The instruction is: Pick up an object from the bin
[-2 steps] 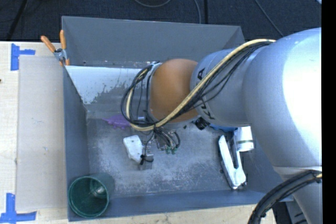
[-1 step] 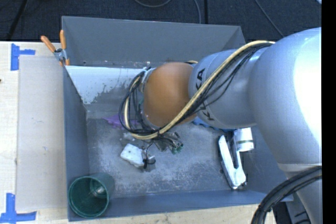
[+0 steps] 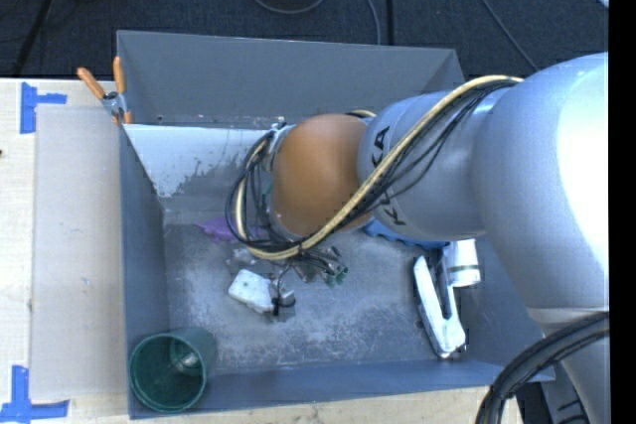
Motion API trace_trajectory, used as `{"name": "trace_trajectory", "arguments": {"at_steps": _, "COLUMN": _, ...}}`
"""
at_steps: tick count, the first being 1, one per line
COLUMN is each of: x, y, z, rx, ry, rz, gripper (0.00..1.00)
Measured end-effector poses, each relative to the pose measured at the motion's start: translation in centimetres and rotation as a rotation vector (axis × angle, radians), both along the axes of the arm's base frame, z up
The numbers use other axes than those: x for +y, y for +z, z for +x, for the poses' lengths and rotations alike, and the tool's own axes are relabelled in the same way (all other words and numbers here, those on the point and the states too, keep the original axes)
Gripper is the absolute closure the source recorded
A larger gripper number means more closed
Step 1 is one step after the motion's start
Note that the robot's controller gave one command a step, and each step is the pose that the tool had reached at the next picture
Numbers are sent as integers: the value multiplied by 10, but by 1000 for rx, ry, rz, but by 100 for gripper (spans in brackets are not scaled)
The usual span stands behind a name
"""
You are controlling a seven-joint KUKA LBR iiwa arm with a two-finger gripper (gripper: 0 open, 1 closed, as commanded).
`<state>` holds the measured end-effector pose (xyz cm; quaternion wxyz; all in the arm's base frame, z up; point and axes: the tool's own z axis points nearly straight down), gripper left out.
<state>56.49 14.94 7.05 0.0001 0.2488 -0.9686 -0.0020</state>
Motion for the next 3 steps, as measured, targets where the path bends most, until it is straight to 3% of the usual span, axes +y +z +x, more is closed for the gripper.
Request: {"name": "trace_trajectory", "arguments": {"at_steps": 3, "x": 0, "y": 0, "z": 0, "rx": 0, "ry": -4, "rz": 0, "gripper": 100}}
